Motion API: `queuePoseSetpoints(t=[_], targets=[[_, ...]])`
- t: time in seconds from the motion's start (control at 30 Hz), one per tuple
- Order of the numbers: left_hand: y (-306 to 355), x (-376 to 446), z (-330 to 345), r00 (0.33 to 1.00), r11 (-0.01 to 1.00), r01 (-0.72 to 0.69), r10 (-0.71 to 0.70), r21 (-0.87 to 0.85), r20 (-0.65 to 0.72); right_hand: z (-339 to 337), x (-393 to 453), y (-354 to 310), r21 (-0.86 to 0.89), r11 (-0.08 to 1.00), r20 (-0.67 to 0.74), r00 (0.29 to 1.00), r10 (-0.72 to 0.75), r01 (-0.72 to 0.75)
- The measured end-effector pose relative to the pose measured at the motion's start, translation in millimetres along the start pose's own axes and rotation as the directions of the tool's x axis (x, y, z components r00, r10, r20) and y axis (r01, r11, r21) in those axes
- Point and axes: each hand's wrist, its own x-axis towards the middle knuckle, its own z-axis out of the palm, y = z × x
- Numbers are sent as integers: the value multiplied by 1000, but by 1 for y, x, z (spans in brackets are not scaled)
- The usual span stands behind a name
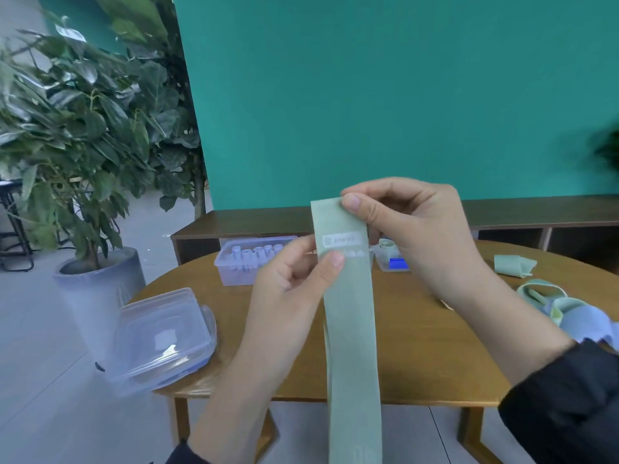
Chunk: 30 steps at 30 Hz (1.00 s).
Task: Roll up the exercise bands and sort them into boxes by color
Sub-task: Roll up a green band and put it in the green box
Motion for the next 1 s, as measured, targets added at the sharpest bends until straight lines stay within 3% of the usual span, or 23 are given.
queuePoseSetpoints(t=[0.1,0.23,0.37,0.67,0.83,0.9,1.0], targets=[[-27,-4,0,987,979,160,-159,-123,20,-2,10,25,-62,995,-14,997,82,-82],[-62,-6,-5,927,884,365,-316,-293,201,-9,18,77,-13,972,-60,970,234,-236],[-92,-4,-16,866,830,480,-395,-284,308,-17,25,126,-67,947,-76,948,310,-315],[-136,15,-25,837,833,518,-448,-193,313,-32,53,202,-128,905,-81,913,399,-406],[-149,23,-24,832,847,520,-472,-112,292,-32,66,229,-16,880,-80,878,471,-474],[-153,27,-24,844,865,501,-479,-37,240,-31,71,237,14,873,-75,870,488,-488],[-165,31,-27,893,882,418,-444,219,81,-31,74,246,-24,864,-55,864,501,-503]])
